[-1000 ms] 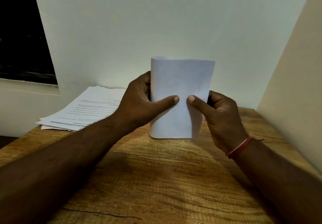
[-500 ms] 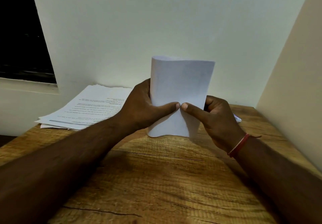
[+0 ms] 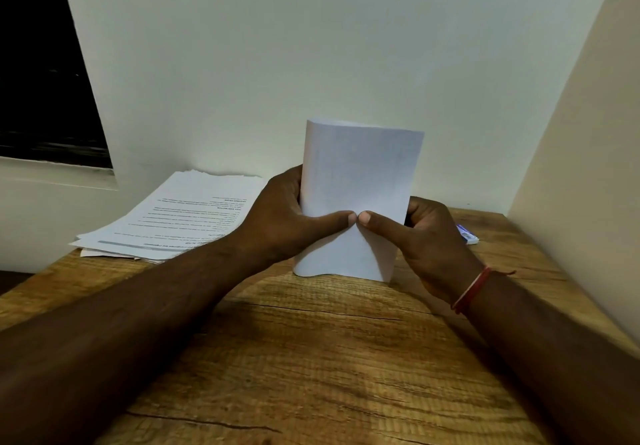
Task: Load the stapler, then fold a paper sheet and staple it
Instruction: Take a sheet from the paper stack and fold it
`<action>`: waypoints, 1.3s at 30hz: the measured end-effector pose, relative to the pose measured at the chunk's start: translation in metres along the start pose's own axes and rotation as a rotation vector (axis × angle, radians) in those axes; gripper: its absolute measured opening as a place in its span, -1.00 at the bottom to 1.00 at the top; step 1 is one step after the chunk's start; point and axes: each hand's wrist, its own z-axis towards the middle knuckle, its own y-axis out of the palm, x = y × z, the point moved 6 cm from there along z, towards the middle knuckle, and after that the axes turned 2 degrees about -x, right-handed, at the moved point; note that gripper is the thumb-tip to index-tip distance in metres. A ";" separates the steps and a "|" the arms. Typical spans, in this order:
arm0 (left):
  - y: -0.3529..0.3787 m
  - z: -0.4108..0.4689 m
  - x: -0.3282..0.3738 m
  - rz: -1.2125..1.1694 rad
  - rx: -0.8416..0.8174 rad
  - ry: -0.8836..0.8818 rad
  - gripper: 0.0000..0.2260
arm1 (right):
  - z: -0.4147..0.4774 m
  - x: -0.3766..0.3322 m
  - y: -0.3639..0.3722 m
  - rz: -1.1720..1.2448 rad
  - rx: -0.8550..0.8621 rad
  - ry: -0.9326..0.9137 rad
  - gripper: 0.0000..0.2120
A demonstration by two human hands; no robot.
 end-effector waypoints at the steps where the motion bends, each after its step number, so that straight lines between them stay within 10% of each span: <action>1: 0.000 0.000 0.001 -0.007 0.001 0.002 -0.40 | 0.000 -0.001 -0.001 0.004 0.005 -0.003 -0.77; 13: -0.015 0.012 -0.010 -0.332 0.070 -0.105 -0.54 | 0.009 0.002 -0.014 0.312 0.028 0.162 -0.72; 23: 0.000 0.005 -0.028 -0.476 -0.083 -0.522 -0.71 | 0.008 0.028 -0.010 0.474 -0.109 0.583 -0.60; 39: -0.005 0.001 -0.042 0.114 -0.311 -0.642 -0.57 | 0.011 0.041 -0.032 -0.245 -0.147 0.667 -0.75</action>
